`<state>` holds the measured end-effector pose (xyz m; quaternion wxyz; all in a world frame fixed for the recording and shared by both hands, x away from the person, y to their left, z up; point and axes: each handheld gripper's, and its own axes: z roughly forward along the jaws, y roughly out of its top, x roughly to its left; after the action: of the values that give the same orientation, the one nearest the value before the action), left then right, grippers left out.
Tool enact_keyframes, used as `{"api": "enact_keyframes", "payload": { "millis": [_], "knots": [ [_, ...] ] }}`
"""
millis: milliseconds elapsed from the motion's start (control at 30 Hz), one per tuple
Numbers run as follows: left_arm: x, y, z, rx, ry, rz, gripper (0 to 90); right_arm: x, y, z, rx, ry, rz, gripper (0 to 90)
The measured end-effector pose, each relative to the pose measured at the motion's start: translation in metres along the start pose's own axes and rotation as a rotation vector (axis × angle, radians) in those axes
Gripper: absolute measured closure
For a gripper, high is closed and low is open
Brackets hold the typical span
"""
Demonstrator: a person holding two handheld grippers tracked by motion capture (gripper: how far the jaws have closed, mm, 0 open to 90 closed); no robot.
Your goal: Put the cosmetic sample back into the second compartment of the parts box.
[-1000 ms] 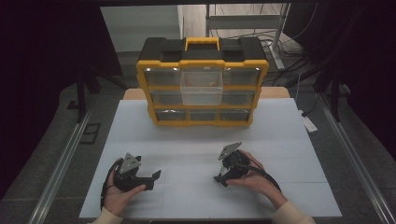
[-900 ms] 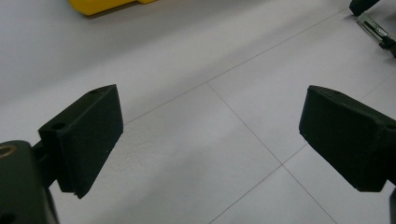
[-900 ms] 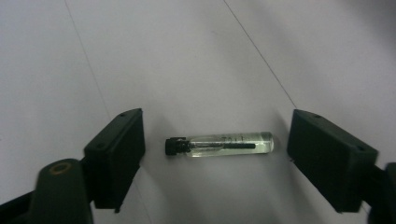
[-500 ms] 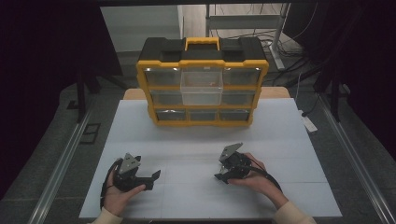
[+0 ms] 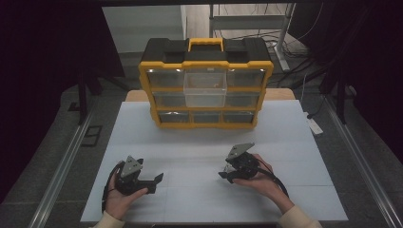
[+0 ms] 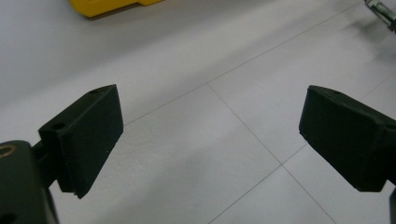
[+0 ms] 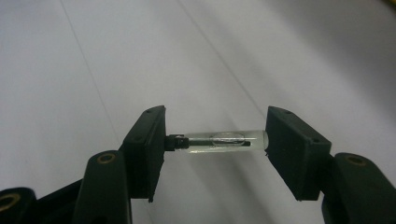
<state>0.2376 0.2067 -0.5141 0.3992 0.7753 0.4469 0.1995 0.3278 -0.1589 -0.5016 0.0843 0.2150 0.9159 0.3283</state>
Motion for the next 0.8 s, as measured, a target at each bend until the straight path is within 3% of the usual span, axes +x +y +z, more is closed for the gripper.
{"api": "enact_keyframes", "payload": {
  "millis": [433, 800],
  "knots": [
    [0.000, 0.000, -0.001, -0.002, -0.002, 0.000, 7.0, -0.002, 0.003, -0.028, -0.183, -0.046, 0.097, 39.8],
    [0.000, 0.000, -0.001, -0.003, -0.002, 0.000, 7.0, -0.002, 0.004, -0.042, -0.263, -0.080, 0.138, 39.8]
  ]
}}
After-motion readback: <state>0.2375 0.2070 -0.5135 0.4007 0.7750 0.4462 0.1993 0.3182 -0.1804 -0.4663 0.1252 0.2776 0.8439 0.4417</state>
